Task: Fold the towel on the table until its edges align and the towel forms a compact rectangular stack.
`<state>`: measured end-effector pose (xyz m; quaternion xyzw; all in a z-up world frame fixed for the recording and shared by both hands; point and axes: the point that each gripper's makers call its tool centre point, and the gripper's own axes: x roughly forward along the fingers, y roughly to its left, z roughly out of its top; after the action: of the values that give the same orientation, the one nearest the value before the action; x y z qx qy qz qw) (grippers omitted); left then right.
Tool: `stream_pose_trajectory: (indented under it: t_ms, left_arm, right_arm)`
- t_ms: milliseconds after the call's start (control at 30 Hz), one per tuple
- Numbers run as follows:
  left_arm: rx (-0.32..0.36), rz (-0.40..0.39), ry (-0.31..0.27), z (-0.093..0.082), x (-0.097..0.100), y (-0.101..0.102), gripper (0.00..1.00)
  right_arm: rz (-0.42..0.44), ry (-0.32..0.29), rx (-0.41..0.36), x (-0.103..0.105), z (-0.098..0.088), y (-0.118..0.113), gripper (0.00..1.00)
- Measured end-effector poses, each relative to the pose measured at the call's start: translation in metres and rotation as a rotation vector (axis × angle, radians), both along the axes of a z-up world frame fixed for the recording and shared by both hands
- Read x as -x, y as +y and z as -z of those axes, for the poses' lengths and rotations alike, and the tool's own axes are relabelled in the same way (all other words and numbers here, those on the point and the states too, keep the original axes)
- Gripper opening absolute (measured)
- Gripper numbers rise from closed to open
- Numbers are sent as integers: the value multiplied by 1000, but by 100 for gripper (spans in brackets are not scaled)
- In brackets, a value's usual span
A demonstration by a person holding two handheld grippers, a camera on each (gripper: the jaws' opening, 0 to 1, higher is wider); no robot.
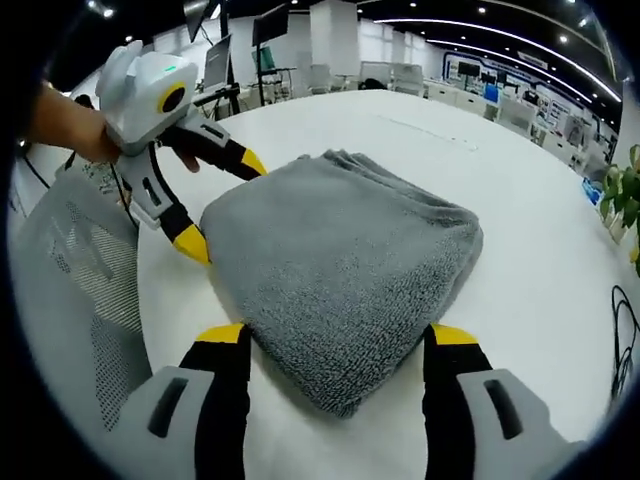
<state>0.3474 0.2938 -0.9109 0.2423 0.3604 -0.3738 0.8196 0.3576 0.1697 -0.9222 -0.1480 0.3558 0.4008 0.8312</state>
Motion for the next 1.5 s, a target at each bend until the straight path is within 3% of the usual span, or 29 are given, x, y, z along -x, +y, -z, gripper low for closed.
stream_pose_trajectory:
  t_ms: [267,1033,1500]
  left_arm:
    - [14,-9,-7,-1,-11,7,60]
    - [-29,-5,14,0,-80,27,60]
    - [-9,-12,11,1,-117,31,61]
  right_arm:
    - [4,-3,14,-17,0,8,70]
    - [25,-10,51,-80,-3,36,71]
    - [32,-38,36,-118,-7,41,72]
